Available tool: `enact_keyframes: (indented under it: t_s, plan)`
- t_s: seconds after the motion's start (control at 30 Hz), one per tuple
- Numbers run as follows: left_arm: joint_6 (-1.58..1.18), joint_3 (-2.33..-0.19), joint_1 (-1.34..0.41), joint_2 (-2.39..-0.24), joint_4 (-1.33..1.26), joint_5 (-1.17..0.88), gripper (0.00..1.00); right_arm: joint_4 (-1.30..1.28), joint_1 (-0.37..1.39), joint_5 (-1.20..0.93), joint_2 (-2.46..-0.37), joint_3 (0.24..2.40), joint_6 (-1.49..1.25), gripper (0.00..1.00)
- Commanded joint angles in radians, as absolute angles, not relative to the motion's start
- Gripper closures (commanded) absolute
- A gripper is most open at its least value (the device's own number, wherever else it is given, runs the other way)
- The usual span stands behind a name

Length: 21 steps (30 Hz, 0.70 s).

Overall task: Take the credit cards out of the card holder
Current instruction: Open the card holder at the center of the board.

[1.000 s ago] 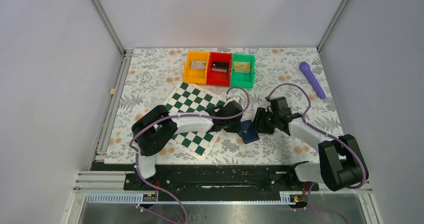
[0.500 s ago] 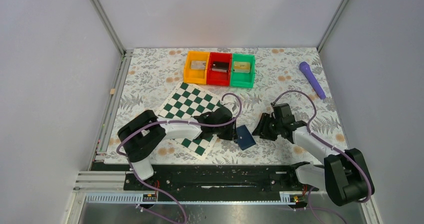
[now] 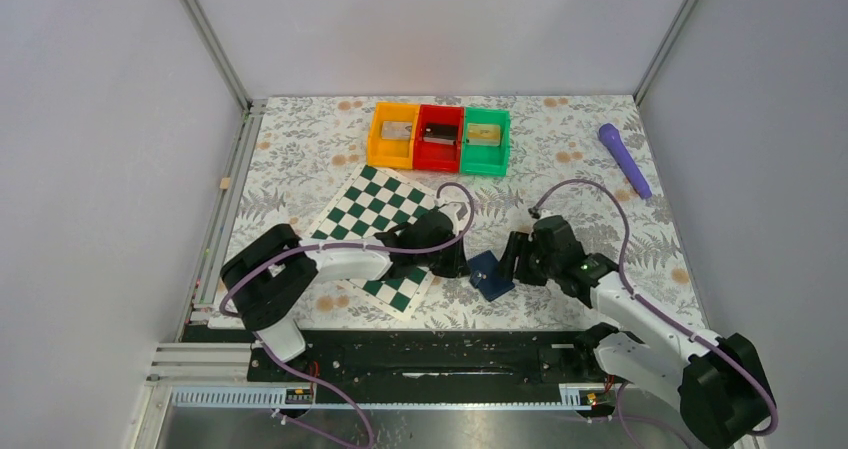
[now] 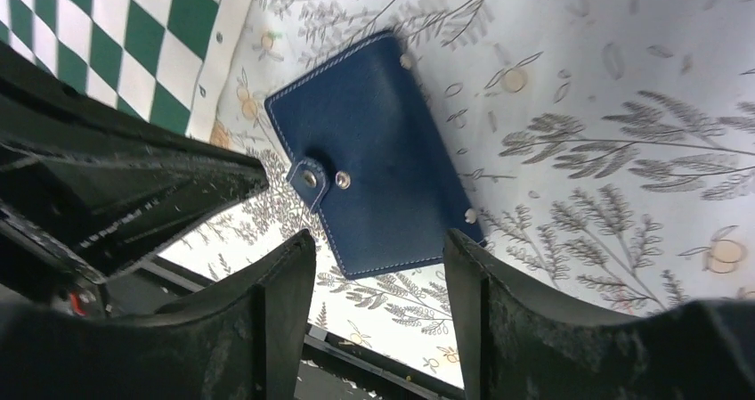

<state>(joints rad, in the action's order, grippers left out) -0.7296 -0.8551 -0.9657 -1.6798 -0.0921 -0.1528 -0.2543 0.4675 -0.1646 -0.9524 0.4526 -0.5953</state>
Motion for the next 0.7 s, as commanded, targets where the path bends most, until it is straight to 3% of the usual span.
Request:
enact_keyframes:
  t_s: [0.0,0.1,0.27,0.43,0.67]
  plan:
    - [-0.705,-0.839,-0.957,-1.628,-0.161,-0.19,1.0,-0.26,0.587,-0.026,-0.993,0.471,-0.622,0.38]
    - [-0.722,-0.827,-0.958,-1.613,-0.14,-0.157,0.97,-0.212,0.605,-0.029,-1.004,0.448,-0.652,0.41]
    - [-0.804,-0.762,-0.96,-1.598,-0.213,-0.146,0.71,0.055,0.606,-0.153,-1.021,0.37,-0.714,0.44]
    - [-0.843,-0.737,-0.966,-1.614,-0.241,-0.149,0.75,0.083,0.604,-0.173,-1.105,0.409,-0.69,0.44]
    - [-0.867,-0.709,-0.967,-1.611,-0.253,-0.126,0.73,0.154,0.603,-0.241,-1.183,0.429,-0.707,0.44]
